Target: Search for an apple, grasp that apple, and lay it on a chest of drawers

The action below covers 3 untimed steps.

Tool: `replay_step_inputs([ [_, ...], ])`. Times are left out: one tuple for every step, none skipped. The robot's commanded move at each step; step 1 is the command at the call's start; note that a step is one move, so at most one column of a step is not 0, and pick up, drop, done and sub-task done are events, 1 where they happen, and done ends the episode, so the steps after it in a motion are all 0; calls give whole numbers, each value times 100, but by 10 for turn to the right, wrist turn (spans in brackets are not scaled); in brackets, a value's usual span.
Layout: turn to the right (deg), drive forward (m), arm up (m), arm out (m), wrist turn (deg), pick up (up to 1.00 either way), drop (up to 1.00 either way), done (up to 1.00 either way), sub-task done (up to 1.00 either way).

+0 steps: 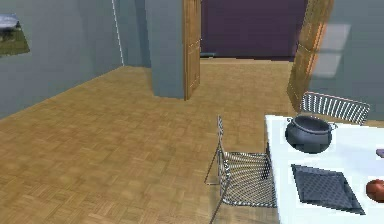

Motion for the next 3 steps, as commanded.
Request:
replay_step_inputs([
  [0, 5, 0, 0, 0, 0, 0, 0, 0],
  [-330, 0, 0, 0, 0, 0, 0, 0, 0],
  [-30, 0, 0, 0, 0, 0, 0, 0, 0],
])
